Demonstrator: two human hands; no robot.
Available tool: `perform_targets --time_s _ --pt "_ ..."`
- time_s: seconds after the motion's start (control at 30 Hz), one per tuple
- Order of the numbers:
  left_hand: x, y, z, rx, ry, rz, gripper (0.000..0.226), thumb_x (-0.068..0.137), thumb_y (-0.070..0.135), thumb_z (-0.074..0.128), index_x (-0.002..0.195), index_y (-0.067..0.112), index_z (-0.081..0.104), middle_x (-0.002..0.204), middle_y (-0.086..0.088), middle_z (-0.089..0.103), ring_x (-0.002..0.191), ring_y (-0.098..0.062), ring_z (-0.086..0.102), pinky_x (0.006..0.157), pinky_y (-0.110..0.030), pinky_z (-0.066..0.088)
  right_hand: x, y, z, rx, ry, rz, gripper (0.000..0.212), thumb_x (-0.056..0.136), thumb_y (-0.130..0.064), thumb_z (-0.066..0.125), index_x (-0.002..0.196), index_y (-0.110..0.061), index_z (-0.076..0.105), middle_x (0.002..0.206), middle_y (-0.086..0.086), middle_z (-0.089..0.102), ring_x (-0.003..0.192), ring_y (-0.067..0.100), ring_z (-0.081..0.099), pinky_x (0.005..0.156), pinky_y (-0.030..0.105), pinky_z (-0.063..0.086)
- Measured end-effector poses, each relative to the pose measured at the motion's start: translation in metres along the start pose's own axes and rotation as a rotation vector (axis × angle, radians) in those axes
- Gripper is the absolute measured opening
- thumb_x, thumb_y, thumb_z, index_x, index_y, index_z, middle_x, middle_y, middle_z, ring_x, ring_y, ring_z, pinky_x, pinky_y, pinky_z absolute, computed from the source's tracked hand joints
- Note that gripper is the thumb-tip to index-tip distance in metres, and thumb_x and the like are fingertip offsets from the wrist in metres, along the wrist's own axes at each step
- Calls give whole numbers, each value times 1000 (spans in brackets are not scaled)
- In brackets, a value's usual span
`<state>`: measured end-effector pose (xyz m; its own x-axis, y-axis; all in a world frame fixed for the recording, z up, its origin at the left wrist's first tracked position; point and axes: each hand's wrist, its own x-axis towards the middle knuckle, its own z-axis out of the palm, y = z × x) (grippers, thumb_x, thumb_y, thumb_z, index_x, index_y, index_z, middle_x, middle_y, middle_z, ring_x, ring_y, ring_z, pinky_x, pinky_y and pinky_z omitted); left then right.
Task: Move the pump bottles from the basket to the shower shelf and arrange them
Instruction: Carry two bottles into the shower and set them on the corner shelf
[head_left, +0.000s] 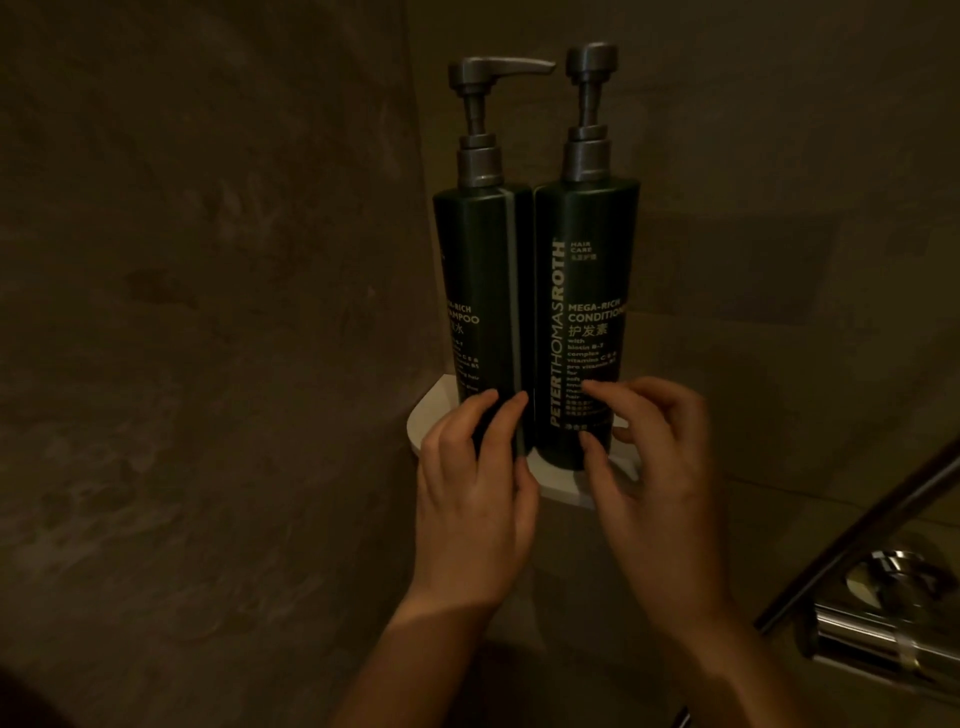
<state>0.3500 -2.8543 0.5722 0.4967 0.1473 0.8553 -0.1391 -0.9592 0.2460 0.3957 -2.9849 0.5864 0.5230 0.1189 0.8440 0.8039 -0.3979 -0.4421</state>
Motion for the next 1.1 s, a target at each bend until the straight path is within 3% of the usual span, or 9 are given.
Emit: perform_targets --time_s 0.2,0.37,0.67,0.9,1.0,1.1 --pt "7 -2 1 6 -98 -100 57 82 14 67 135 11 46 136 -4 30 124 -20 33 97 -38 39 10 -4 1 -84 -120 -13 44 86 -9 59 129 -20 56 124 -3 43 109 4 46 87 6 40" --pt "12 -4 3 28 -156 -159 58 88 20 62 141 10 39 144 -12 33 132 -23 27 105 -37 28 20 -4 3 -143 -251 -39 50 89 -12 57 137 -24 48 130 -1 42 113 4 44 82 13 43" --pt "20 -9 9 52 -250 -203 60 97 38 40 149 15 21 157 -6 11 140 -17 7 109 -30 9 32 2 8 -130 -381 -84 54 92 -13 54 143 -23 40 140 0 35 121 8 44 86 17 42" --pt "22 -12 12 76 -288 -244 63 95 46 29 149 13 20 158 -4 8 140 -14 4 108 -26 1 32 4 12 -119 -453 -105 62 94 -16 52 148 -27 26 145 0 31 123 11 43 85 23 47" --pt "20 -12 11 79 -310 -260 64 95 47 25 149 14 19 158 -3 7 141 -14 4 109 -26 1 31 7 15 -141 -487 -114 64 95 -20 50 150 -29 19 146 0 28 123 10 40 82 20 44" --pt "15 -11 7 68 -333 -269 62 95 48 25 150 18 17 158 -1 5 141 -13 4 111 -28 4 29 9 16 -148 -492 -99 61 95 -24 49 150 -27 22 147 -2 28 124 9 39 82 17 38"
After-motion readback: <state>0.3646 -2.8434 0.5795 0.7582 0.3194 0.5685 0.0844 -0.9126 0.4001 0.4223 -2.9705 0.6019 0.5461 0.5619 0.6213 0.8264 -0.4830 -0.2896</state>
